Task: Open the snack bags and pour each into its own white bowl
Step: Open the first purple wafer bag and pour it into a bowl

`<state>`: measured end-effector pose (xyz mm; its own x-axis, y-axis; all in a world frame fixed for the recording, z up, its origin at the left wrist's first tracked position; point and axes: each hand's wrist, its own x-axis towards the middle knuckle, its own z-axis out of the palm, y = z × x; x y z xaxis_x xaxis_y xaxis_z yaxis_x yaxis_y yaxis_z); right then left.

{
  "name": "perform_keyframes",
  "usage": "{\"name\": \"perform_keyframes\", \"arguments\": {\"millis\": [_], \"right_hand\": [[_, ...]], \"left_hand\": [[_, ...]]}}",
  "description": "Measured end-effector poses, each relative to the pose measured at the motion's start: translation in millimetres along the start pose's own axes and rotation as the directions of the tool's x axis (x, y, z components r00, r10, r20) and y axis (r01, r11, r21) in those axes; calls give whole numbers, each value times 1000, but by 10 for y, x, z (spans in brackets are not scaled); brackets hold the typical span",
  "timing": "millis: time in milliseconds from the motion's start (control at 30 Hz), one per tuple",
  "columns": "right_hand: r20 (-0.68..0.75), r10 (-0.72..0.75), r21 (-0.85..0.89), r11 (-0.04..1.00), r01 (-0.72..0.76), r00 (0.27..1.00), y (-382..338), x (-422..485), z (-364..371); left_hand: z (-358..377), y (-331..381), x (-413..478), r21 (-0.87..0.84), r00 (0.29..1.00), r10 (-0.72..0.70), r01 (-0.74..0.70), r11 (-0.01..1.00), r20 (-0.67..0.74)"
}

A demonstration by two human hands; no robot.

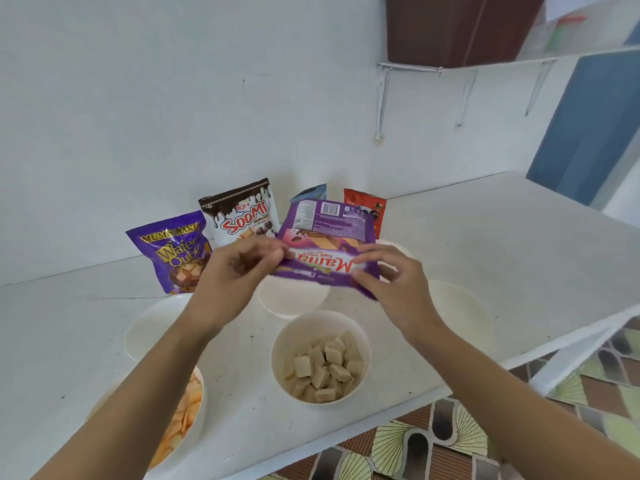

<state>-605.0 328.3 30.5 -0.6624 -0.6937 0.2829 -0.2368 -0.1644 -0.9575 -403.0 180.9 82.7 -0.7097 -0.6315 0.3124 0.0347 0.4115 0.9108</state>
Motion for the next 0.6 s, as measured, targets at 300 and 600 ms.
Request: {"name": "perform_keyframes", "arguments": {"millis": [300,600], "right_hand": [[24,9,12,1000,-9,1000,-295,-94,-118],[-265,-260,-529,845,85,928,-588,-268,-597]], "left_hand": [[150,36,402,246,983,151,-172,954,104],[701,301,707,359,834,499,-552,753,236]]}}
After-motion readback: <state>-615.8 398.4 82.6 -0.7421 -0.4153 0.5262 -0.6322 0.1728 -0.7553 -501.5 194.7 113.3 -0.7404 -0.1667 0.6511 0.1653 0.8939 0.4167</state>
